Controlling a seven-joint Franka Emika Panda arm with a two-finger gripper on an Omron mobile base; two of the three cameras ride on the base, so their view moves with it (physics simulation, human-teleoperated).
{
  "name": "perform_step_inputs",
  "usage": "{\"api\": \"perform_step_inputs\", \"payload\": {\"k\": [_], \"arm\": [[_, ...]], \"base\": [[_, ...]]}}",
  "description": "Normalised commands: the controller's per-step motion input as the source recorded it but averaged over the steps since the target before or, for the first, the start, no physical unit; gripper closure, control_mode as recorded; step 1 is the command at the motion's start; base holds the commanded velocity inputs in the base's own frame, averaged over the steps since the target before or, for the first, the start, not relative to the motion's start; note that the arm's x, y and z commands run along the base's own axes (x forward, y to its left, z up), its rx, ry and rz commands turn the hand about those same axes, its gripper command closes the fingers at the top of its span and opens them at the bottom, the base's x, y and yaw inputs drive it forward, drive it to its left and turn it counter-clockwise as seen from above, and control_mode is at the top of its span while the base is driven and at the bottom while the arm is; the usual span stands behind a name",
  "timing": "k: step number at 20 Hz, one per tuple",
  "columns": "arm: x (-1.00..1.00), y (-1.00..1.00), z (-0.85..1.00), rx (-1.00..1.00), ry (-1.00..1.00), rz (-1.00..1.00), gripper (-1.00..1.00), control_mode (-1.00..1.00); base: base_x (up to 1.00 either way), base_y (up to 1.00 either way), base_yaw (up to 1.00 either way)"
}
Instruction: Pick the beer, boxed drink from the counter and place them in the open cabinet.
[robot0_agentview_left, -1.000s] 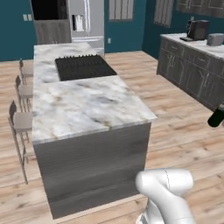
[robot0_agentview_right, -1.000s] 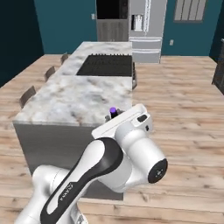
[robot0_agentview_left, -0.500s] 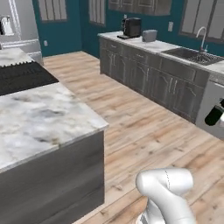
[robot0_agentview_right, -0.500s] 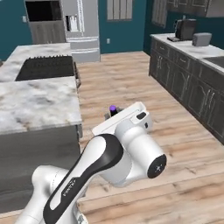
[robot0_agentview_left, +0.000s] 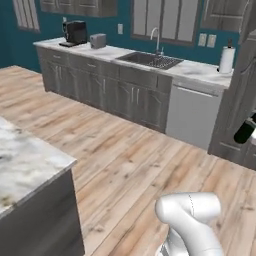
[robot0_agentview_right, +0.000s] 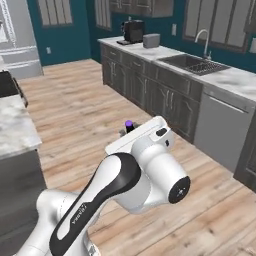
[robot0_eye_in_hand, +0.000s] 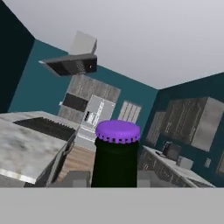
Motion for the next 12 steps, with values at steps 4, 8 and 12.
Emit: {"api": "perform_step_inputs", "payload": {"k": [4, 8, 12], "arm": [[0.0, 0.0, 0.0, 0.0, 0.0, 0.0, 1.0, 1.0], [0.0, 0.0, 0.0, 0.0, 0.0, 0.0, 1.0, 1.0], [0.0, 0.0, 0.0, 0.0, 0.0, 0.0, 1.0, 1.0]], "base": [[-0.01, -0.34, -0.53], [0.0, -0.26, -0.5], [0.0, -0.24, -0.49]]}}
